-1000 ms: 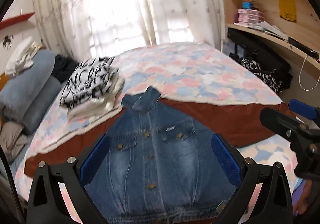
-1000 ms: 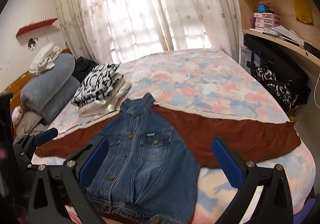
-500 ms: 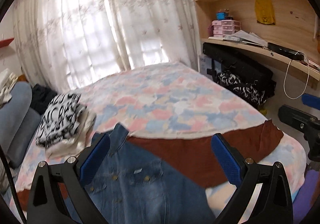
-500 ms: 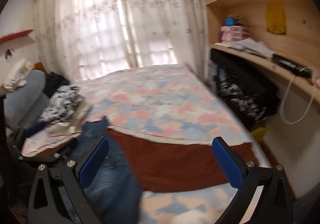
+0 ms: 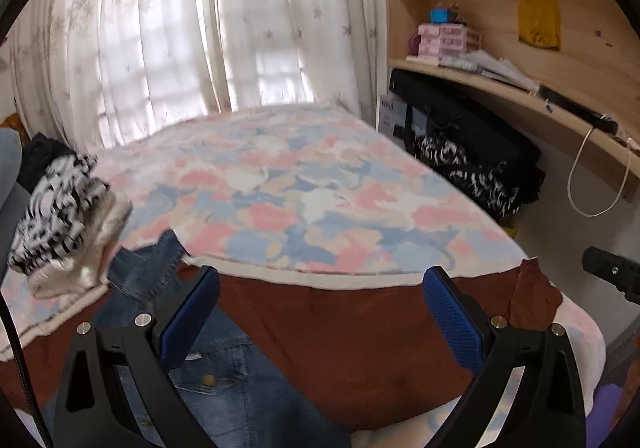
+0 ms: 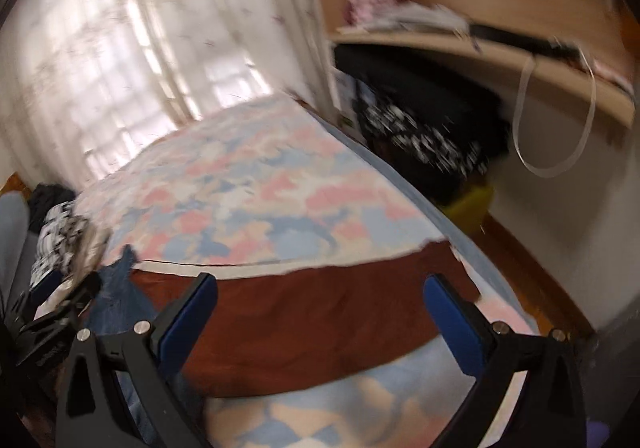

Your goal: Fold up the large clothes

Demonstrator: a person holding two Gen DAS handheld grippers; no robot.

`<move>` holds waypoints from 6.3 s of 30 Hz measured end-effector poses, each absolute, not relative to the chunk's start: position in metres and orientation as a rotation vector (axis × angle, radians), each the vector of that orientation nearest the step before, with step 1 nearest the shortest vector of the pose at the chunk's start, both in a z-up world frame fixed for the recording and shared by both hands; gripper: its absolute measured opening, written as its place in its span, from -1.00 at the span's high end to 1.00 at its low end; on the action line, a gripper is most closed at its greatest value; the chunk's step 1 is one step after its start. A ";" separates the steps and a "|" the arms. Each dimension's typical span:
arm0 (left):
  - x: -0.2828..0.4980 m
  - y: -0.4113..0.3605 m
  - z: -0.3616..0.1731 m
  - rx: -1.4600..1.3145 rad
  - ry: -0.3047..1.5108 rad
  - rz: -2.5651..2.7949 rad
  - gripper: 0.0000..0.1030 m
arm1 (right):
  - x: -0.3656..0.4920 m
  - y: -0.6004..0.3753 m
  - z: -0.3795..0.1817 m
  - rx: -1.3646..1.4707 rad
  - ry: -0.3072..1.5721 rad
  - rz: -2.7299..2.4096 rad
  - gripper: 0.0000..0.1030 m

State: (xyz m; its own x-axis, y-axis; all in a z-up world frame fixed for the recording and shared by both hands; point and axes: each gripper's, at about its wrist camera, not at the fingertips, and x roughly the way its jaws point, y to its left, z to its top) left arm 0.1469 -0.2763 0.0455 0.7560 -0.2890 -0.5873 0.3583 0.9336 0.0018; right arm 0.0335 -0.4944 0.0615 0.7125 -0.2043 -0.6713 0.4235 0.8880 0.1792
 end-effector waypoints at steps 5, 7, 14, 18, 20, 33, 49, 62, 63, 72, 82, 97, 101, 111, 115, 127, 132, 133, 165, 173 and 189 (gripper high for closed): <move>0.166 -0.297 0.003 0.134 0.668 -0.347 -0.94 | 0.034 -0.541 0.016 0.458 0.772 -0.436 -0.87; 0.169 -0.308 -0.013 0.167 0.682 -0.349 -0.93 | 0.032 -0.561 -0.005 0.532 0.806 -0.459 -0.84; 0.183 -0.334 -0.059 0.173 0.810 -0.401 -0.93 | 0.025 -0.616 -0.078 0.794 0.898 -0.535 -0.65; 0.181 -0.337 -0.066 0.153 0.815 -0.434 -0.93 | 0.031 -0.626 -0.109 0.880 0.913 -0.544 -0.59; 0.183 -0.337 -0.069 0.139 0.828 -0.445 -0.93 | 0.036 -0.628 -0.115 0.886 0.906 -0.551 -0.59; 0.188 -0.258 -0.038 0.108 0.822 -0.343 -0.93 | 0.061 -0.582 -0.051 0.679 0.770 -0.529 0.85; 0.187 -0.019 -0.015 -0.097 0.756 -0.053 -0.93 | 0.150 -0.244 0.034 0.286 0.720 0.148 0.79; 0.197 0.005 -0.091 -0.292 0.956 -0.197 -0.93 | 0.155 -0.184 -0.083 0.158 1.040 0.277 -0.34; 0.199 0.003 -0.094 -0.310 0.967 -0.214 -0.93 | 0.153 -0.183 -0.078 0.160 1.023 0.278 -0.34; 0.224 -0.038 -0.129 -0.338 1.069 -0.323 -0.93 | 0.106 -0.209 -0.067 0.155 0.930 0.230 -0.34; 0.252 -0.077 -0.143 -0.295 1.143 -0.293 0.70 | 0.086 -0.229 -0.095 0.277 0.956 0.220 -0.34; 0.243 -0.019 -0.031 -0.034 0.743 -0.055 0.89 | 0.068 -0.256 -0.065 0.248 0.876 0.152 -0.34; 0.252 0.012 -0.112 -0.061 0.956 -0.026 0.58 | 0.077 -0.275 -0.071 0.295 0.916 0.123 -0.34; 0.272 0.047 -0.144 -0.229 1.030 -0.062 -0.37 | 0.140 -0.346 -0.084 0.510 0.983 0.091 -0.34; 0.293 0.037 -0.147 -0.163 1.087 -0.049 -0.37 | 0.189 -0.367 -0.100 0.588 1.018 0.087 -0.34; 0.317 0.013 -0.130 -0.115 0.959 -0.087 0.70 | 0.250 -0.352 -0.115 0.418 0.977 0.061 0.96; 0.321 0.001 -0.154 -0.020 1.004 -0.041 0.64 | 0.259 -0.353 -0.141 0.324 1.062 -0.021 0.86; 0.320 0.003 -0.151 -0.033 1.002 -0.043 0.61 | 0.256 -0.353 -0.140 0.316 1.062 -0.025 0.78; 0.268 0.048 -0.135 -0.085 0.937 0.047 0.90 | 0.136 -0.308 -0.120 0.391 1.090 0.120 0.66; 0.261 0.044 -0.144 -0.003 0.996 0.041 0.03 | 0.138 -0.322 -0.132 0.376 1.139 0.007 0.51; 0.273 -0.020 -0.106 -0.041 0.952 -0.051 -0.21 | 0.214 -0.246 -0.072 0.508 1.020 0.199 0.10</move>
State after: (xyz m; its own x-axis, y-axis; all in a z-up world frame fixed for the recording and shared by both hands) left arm 0.2731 -0.0199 -0.1064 0.5791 -0.0614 -0.8129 0.0256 0.9980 -0.0572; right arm 0.2138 -0.2456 -0.0723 0.5173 0.3890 -0.7623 0.0736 0.8672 0.4925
